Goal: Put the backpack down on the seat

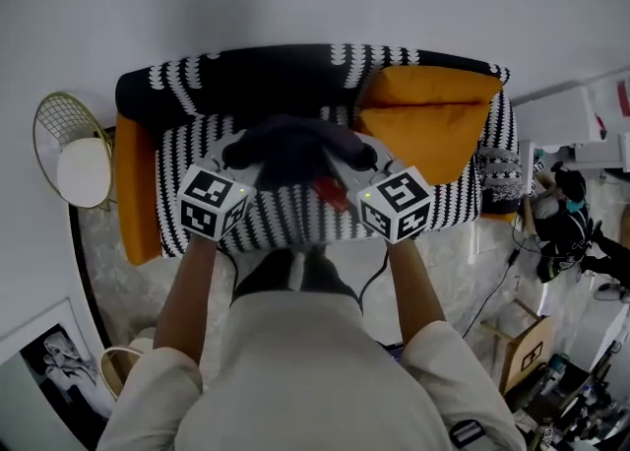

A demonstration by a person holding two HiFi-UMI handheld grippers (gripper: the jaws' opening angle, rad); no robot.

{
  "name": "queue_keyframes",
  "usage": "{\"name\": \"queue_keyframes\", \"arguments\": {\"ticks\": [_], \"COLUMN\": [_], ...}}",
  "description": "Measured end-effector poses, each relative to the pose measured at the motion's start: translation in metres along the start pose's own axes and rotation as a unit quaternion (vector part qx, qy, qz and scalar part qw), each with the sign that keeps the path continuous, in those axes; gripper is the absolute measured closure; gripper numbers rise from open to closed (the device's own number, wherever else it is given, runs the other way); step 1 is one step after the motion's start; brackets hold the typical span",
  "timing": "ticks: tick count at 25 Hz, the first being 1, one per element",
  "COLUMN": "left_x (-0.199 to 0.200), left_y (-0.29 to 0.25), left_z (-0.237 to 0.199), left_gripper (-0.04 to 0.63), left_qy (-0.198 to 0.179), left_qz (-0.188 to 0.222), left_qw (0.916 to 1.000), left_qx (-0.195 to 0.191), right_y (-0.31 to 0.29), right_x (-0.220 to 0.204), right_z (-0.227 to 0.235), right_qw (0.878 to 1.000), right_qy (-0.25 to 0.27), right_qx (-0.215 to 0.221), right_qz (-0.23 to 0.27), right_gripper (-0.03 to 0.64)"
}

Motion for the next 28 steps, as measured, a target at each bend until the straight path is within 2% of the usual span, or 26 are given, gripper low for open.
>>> {"name": "queue_keyframes", "arguments": {"ticks": [8,17,21,28], "left_x": [-0.033,-0.084,-0.107,-0.131], "left_y": [-0.081,-0.161,-0.195,-0.231], "left_z": [-0.066,-0.126,-0.148,-0.177], "left_gripper": [0.551,0.549,0.549,0.546], "left_qy": [0.027,0.035,0.025,0.013], "left_qz": [-0.025,-0.079,-0.117,-0.149], "left_qw": [0.9992,0.996,0.9926,0.9887], "left_qx": [-0.016,-0.024,-0.022,-0.013], "right_y": [-0.073,-0.147,-0.178,-0.215], "right_x": [-0.035,-0.089,-0.112,-0.139], "right_z": [0.065,0.123,0.146,0.172], "right_qw": [0.999,0.996,0.993,0.989], "right_qy": [-0.018,-0.04,-0.055,-0.058], "right_qx": [-0.013,-0.023,-0.029,-0.021], "right_qz": [-0.027,-0.072,-0.099,-0.131], "right_gripper": [0.574,0.572,0.572,0.568]}}
Point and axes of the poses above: the fingertips, and each gripper's own axes: y backward along the fingers, z to its right, x out of its top, the point moved 9 cm from there along y, backward along the fingers, and after that the axes turned 1 degree about -x, right-handed, at the moved point
